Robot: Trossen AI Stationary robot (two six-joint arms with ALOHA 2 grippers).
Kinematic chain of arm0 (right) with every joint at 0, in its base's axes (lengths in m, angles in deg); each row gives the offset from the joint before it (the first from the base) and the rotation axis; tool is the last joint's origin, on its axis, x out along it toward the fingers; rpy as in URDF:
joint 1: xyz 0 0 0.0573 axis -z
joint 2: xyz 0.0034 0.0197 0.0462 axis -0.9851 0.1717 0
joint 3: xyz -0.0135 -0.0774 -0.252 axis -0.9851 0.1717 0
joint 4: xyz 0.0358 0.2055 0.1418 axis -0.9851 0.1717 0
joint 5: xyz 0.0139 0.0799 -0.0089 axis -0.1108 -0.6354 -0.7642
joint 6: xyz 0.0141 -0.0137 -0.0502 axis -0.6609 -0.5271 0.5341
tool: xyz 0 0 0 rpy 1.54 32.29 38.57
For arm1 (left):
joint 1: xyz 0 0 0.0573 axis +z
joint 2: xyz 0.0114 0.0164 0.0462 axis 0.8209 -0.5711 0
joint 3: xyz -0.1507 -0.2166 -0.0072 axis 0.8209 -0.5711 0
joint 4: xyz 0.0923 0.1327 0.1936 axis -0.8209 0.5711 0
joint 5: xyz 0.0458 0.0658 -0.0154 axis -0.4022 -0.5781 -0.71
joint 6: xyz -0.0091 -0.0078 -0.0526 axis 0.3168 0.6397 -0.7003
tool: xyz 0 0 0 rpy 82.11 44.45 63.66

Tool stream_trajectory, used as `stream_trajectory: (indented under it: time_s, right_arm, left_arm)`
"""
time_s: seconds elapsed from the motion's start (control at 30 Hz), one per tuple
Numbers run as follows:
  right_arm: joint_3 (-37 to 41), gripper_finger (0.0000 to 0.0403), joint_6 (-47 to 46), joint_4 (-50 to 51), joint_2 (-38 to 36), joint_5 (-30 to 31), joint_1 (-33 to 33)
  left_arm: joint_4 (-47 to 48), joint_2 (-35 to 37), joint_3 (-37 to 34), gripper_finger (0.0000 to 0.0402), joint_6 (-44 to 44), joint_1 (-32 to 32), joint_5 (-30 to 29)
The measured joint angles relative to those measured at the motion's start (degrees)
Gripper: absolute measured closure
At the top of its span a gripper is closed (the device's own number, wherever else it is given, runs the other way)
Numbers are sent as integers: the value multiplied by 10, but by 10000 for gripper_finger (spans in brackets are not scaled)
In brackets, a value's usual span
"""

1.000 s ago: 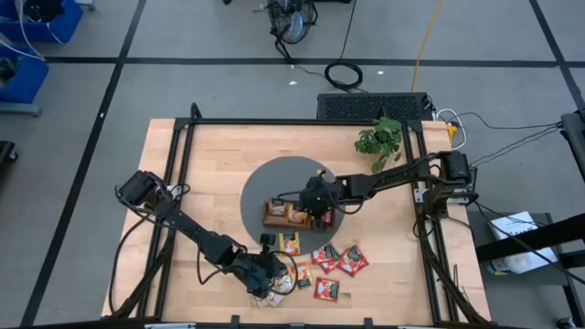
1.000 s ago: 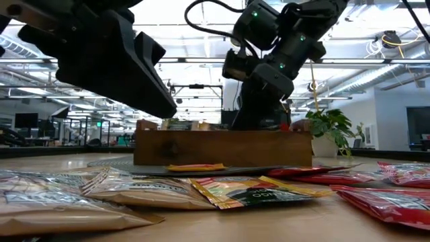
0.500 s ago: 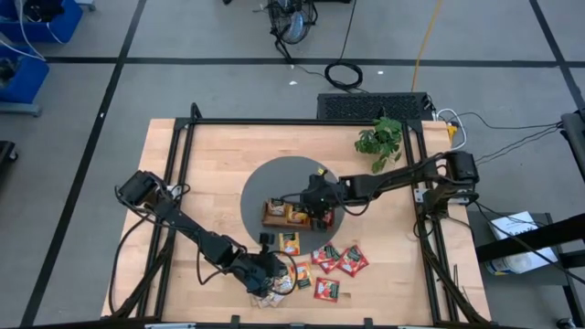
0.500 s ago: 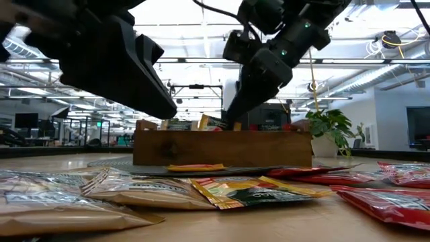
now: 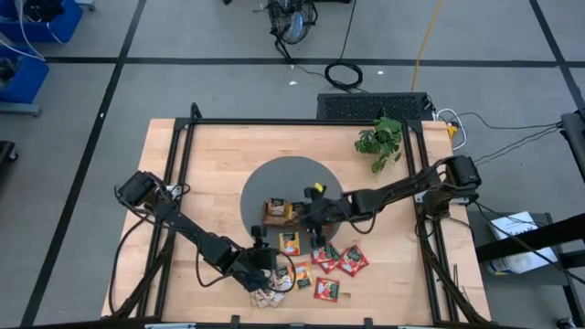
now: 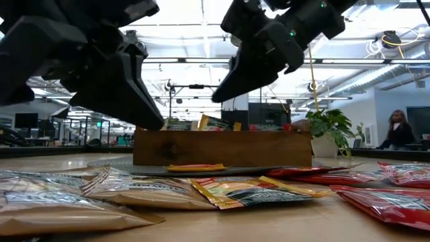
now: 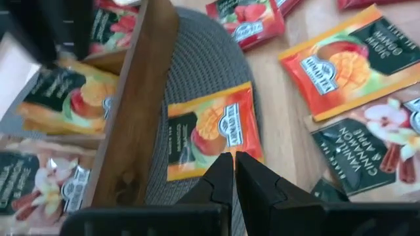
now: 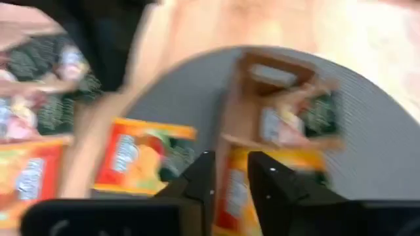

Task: Pick & Place Tea
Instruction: Put the mango tea sachet into the middle compartment of the wooden organizer

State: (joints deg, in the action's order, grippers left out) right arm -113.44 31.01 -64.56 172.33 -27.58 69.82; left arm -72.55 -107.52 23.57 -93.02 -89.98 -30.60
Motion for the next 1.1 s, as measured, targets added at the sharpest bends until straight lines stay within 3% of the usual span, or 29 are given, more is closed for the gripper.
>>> stream_trajectory:
  time_s: [0.17,0.4,0.63,0.87,1.1]
  right_arm:
    - [0,396,2,-45,54,-37,0]
    - [-12,391,4,-59,96,-35,15]
    - [-10,399,14,-21,91,62,18]
    - [-10,402,-19,-8,90,10,14]
    - [-10,402,-30,-23,90,8,-2]
  left_arm:
    - [25,0,0,376,-27,0,-7]
    - [23,0,0,376,-29,0,-10]
    - [23,0,0,376,-28,0,-10]
    - [22,0,0,376,-29,0,-10]
    - [22,0,0,376,-27,0,-10]
